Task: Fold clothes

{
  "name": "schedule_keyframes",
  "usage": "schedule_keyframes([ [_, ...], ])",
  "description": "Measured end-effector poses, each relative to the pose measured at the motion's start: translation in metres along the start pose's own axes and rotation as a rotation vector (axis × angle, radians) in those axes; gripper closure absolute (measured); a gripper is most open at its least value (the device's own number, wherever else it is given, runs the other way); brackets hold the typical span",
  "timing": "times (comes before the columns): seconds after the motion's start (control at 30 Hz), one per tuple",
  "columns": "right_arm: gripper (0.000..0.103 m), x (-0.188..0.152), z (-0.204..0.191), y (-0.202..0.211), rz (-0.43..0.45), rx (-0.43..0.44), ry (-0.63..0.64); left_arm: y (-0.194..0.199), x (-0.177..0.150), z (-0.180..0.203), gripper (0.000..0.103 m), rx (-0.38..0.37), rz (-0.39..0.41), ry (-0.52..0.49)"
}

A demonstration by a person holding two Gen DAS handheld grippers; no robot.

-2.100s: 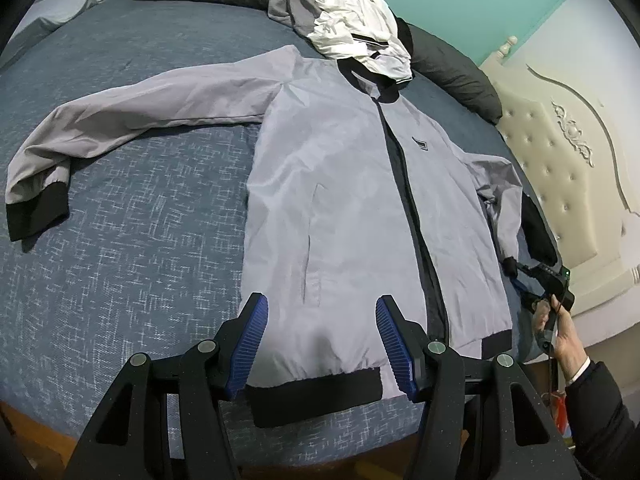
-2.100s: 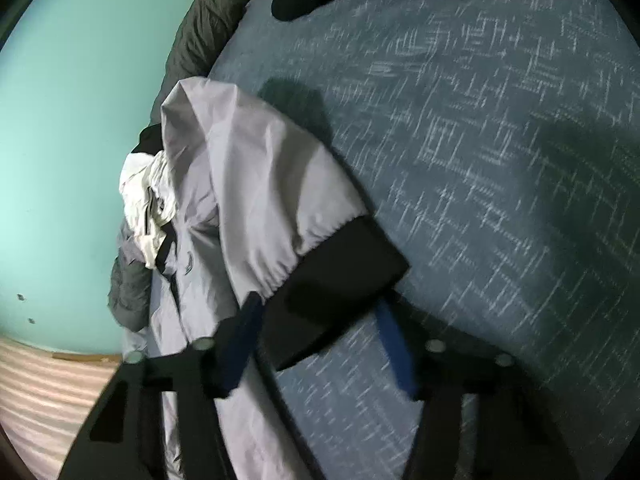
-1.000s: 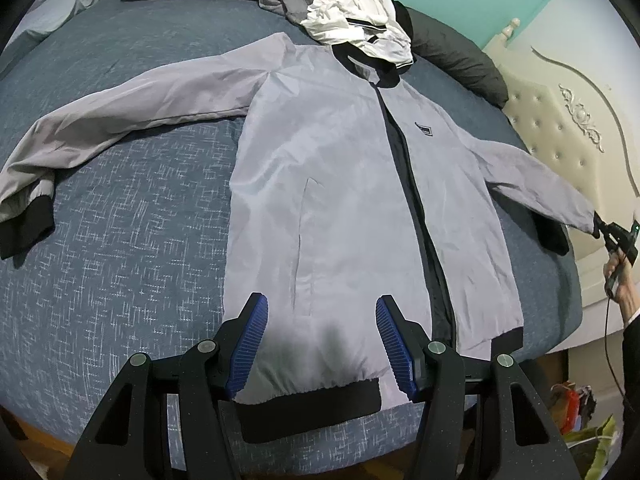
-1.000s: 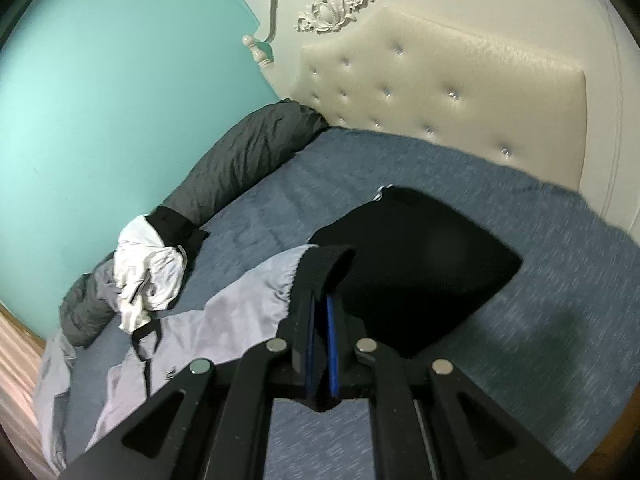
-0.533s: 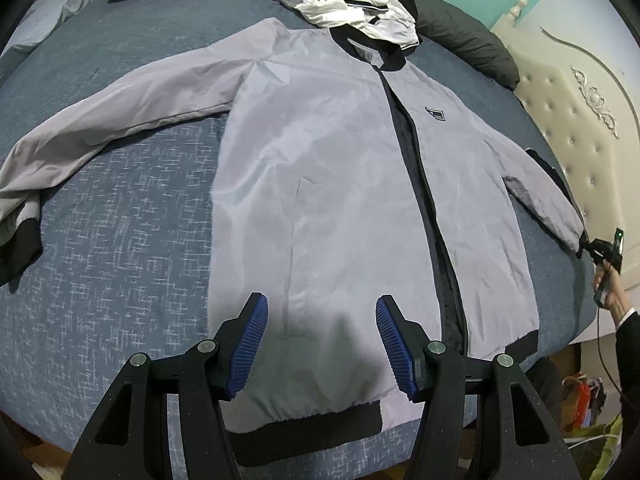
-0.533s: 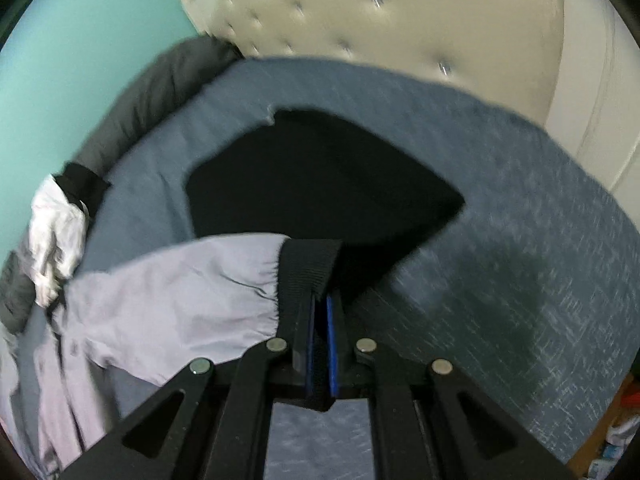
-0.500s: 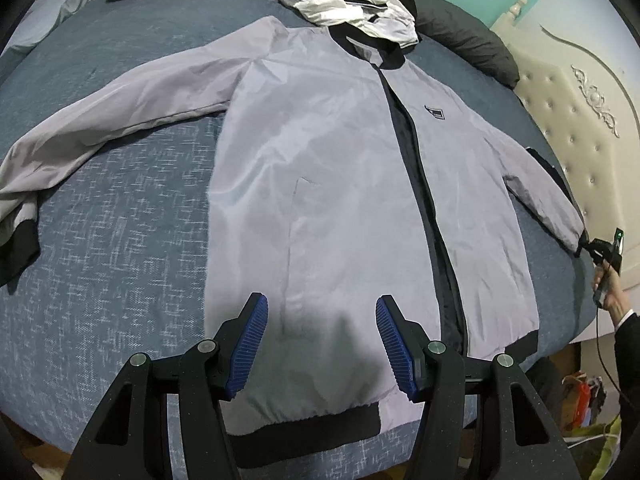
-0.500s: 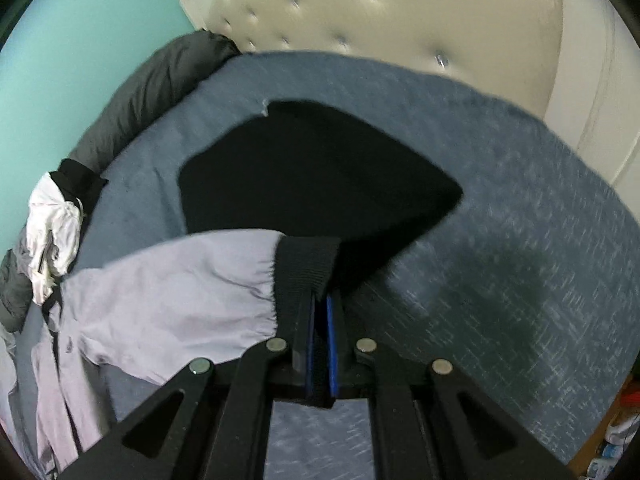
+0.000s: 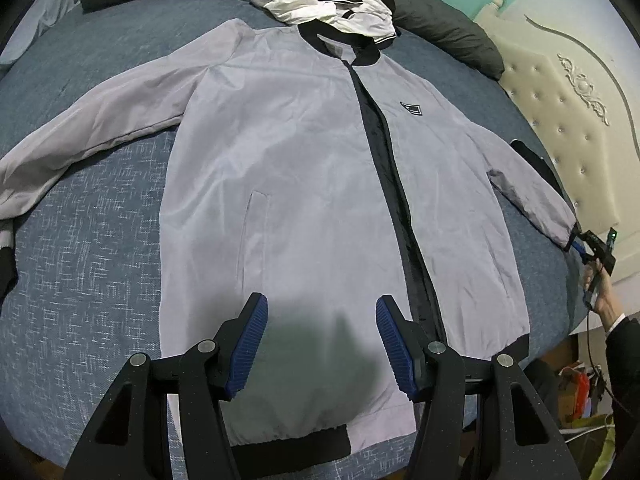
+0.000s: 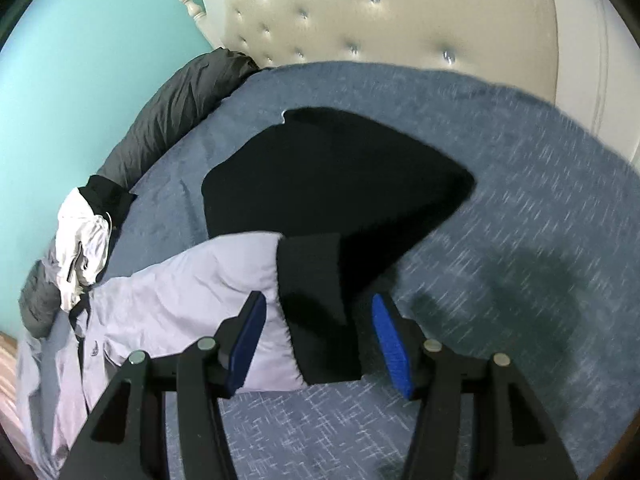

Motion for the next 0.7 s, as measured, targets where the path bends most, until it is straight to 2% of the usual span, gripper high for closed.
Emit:
schedule_keyframes([
  [0.07,0.068,-0.007,0.002,-0.004,-0.018,0.009,-0.007,0.001,0.001,-0.003,0.042,0.009,0.001,0.002],
  [0.1,0.071,-0.011,0.003,-0.006,-0.028,0.013,-0.011,0.002,0.001,-0.005,0.042,0.014,0.001,0.005],
  [0.17,0.100,-0.016,0.005,-0.009,-0.039,0.017,-0.012,0.002,0.002,-0.009,0.042,0.024,0.002,0.009],
  [0.43,0.101,-0.002,0.016,-0.001,-0.008,-0.060,0.019,0.003,0.006,-0.015,0.042,0.038,0.007,0.003],
  [0.57,0.100,0.003,0.012,0.004,0.008,-0.064,0.025,0.007,0.011,-0.024,0.042,0.039,0.023,0.024],
  [0.7,0.099,0.011,0.010,0.020,0.061,-0.055,-0.039,0.018,0.017,-0.040,0.042,0.047,0.047,0.036],
])
Point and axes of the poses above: each gripper's, at about its wrist camera, not at the fingertips, and y roughly against the way its jaws point, z to its right, x to its top, the point moved 9 cm from there along -y, roughly the way its jaws point, and after that the axes turned 7 degrees about z, right-handed, at the moved point
